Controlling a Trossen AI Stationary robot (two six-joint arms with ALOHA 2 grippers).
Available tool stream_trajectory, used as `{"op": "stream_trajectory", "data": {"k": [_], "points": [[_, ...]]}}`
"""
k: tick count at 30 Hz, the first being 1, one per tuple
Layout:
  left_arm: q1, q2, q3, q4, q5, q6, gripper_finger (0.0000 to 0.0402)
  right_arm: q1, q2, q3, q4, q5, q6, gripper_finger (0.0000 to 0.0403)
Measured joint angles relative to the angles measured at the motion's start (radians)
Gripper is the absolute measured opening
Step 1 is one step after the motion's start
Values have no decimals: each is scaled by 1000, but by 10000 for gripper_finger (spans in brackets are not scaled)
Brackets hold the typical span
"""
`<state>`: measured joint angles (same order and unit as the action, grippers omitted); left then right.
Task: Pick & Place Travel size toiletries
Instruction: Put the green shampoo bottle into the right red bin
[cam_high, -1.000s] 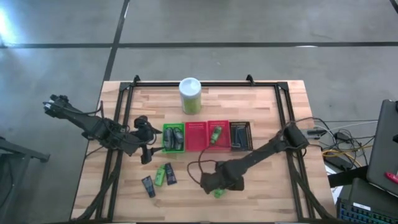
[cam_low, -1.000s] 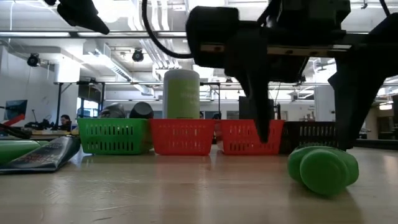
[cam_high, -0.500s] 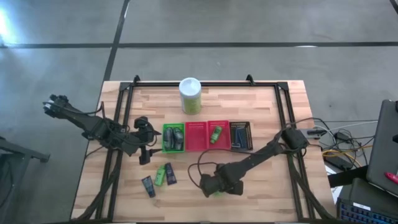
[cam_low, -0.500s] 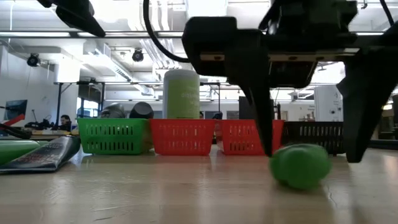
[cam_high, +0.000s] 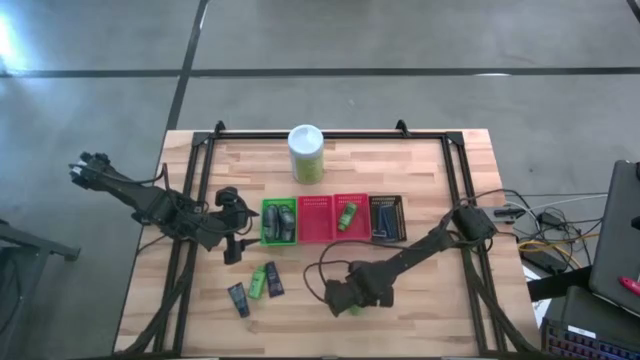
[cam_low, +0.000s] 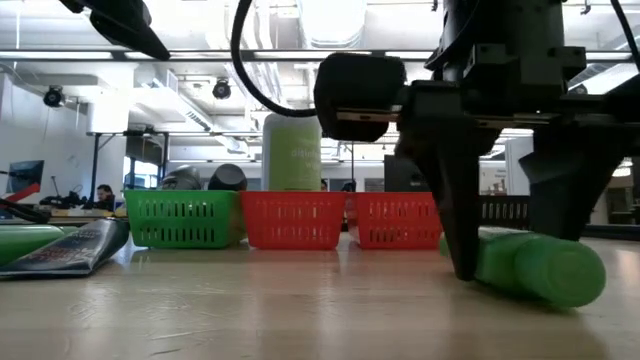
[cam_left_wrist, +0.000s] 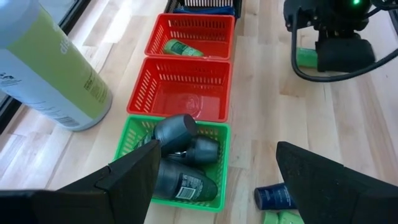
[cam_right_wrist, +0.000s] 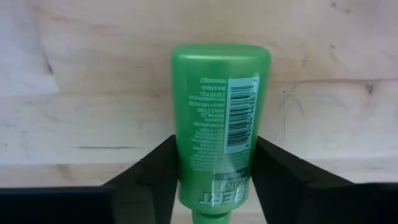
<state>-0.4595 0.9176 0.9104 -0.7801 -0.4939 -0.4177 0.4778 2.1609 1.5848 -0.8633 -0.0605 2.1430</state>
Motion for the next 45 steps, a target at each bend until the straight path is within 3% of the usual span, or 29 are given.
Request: {"op": "stream_trajectory", "data": {"k": [5, 12, 15, 21, 27, 33, 40, 45], "points": [[1, 0, 0, 2, -6, 0, 323, 0, -36, 4, -83, 57, -67, 116], [6, 0, 0, 23, -32, -3, 323, -67, -242, 23, -239, 198, -146, 120], [14, 0, 0, 36, -33, -7, 323, -155, -312, 20, -323, 245, -251, 126], [33, 0, 0, 56, -58, -32, 323, -421, -331, -8, -357, 244, -666, 124], [39, -3, 0, 15, -30, -158, 323, -578, -327, -73, -308, 151, -887, 134], [39, -3, 0, -40, -19, -260, 323, -573, -329, -108, -199, 113, -917, 146], [39, -3, 0, -42, -25, -275, 323, -530, -326, -204, -79, 83, -867, 144], [39, -3, 0, -43, -24, -289, 323, -523, -329, -229, -71, 107, -838, 178]]}}
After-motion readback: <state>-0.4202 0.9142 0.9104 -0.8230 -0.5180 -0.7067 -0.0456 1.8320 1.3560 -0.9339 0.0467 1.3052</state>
